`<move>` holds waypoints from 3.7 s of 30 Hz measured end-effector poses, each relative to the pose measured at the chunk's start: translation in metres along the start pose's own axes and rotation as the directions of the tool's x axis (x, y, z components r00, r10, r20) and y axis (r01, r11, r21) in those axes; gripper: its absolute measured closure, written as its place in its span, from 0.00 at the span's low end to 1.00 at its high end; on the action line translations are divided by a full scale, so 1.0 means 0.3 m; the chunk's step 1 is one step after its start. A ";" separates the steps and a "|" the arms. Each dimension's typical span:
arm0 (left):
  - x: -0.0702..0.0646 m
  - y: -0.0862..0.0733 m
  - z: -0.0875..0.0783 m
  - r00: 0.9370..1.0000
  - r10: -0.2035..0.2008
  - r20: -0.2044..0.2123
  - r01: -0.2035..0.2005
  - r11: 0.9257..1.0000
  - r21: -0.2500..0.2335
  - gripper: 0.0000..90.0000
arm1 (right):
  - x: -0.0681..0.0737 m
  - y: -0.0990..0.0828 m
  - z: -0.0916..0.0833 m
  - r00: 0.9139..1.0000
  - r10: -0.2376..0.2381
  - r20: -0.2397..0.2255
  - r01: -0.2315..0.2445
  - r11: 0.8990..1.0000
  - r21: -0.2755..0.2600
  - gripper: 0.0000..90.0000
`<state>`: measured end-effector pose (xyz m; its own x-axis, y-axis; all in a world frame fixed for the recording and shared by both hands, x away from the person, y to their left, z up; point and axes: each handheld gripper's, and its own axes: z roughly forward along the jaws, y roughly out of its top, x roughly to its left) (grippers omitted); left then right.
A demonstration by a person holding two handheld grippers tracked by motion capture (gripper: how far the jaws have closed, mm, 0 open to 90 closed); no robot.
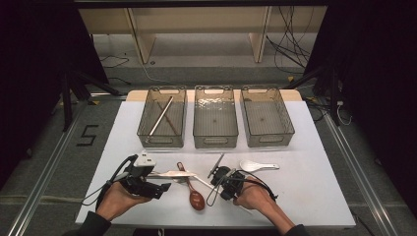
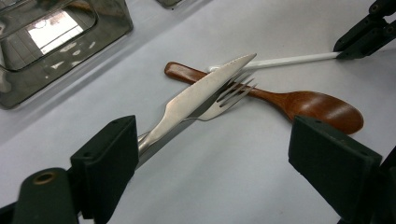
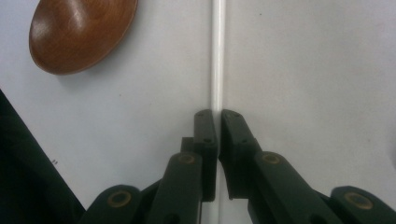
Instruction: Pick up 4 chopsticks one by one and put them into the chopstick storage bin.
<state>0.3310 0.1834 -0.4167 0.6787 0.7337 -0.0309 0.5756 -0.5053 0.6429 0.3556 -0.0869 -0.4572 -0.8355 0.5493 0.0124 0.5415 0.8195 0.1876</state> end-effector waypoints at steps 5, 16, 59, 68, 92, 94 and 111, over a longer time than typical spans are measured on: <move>0.002 0.000 0.000 1.000 0.003 0.003 -0.003 1.000 0.003 0.17 | -0.008 -0.009 -0.004 1.000 -0.020 -0.003 0.020 1.000 0.011 0.96; -0.007 0.005 0.006 1.000 0.017 0.006 -0.017 1.000 0.005 0.18 | -0.028 -0.046 -0.023 0.999 -0.053 0.010 0.053 0.998 0.028 0.96; -0.182 0.182 0.277 0.935 0.278 0.222 -0.297 0.953 0.058 0.31 | -0.049 -0.092 -0.135 0.995 -0.101 -0.006 0.101 0.995 -0.020 0.96; -0.203 0.217 0.333 0.900 0.329 0.286 -0.360 0.931 0.061 0.41 | -0.047 -0.101 -0.143 0.992 -0.123 -0.016 0.123 0.992 -0.027 0.96; -0.245 0.247 0.422 0.815 0.425 0.394 -0.498 0.861 0.103 0.71 | -0.045 -0.107 -0.148 0.986 -0.161 -0.029 0.160 0.986 -0.038 0.96; -0.248 0.248 0.421 0.806 0.441 0.396 -0.513 0.853 0.095 0.73 | -0.046 -0.109 -0.150 0.986 -0.167 -0.030 0.166 0.985 -0.040 0.96; -0.284 0.273 0.396 0.730 0.544 0.414 -0.617 0.784 0.058 0.85 | -0.093 -0.151 -0.173 0.975 -0.219 -0.041 0.215 0.972 -0.100 0.93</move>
<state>0.3746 0.0255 -0.4524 0.9973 0.0730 0.0107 0.0589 -0.8759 0.4789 0.3496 -0.1478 -0.4152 -0.9371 0.3489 0.0109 0.3376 0.8978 0.2829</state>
